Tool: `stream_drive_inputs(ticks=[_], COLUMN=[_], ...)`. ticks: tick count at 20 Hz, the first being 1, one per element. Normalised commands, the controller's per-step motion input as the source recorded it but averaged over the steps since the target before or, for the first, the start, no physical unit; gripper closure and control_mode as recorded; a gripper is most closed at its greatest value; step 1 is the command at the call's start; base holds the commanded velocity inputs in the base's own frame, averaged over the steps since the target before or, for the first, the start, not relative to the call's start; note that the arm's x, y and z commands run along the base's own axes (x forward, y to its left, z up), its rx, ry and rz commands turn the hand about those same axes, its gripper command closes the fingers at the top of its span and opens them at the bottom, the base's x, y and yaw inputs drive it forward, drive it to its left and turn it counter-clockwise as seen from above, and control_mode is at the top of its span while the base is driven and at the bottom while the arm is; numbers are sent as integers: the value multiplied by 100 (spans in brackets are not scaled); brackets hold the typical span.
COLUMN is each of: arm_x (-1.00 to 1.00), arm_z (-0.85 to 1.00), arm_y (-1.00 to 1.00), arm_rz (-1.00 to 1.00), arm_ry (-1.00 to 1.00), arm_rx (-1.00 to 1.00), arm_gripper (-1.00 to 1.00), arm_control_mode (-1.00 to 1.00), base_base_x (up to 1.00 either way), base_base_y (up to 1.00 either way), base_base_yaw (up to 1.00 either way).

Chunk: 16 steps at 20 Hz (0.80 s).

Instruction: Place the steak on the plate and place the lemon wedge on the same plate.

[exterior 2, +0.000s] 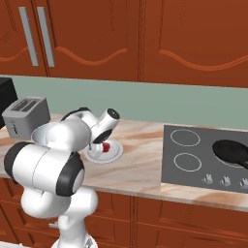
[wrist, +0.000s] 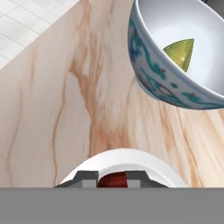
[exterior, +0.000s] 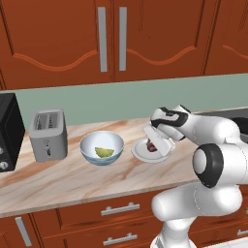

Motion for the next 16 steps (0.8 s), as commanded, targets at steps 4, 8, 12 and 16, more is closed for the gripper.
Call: stream_drive_inputs(ticks=[4,8,12,16], arm_x=[4,2,0,0], arm_z=[-4,-5,-8,-5], arm_y=[-1,-1,0,-2], arm_rz=[3,3,3,2], arm_ry=[0,0,0,0], arm_rx=[0,0,0,0], arm_gripper=[100,100,100,-100], arm_control_mode=[-100,-100,-100,-100], base_base_x=[0,0,0,0], base_base_y=[0,0,0,0], base_base_yaw=[0,0,0,0])
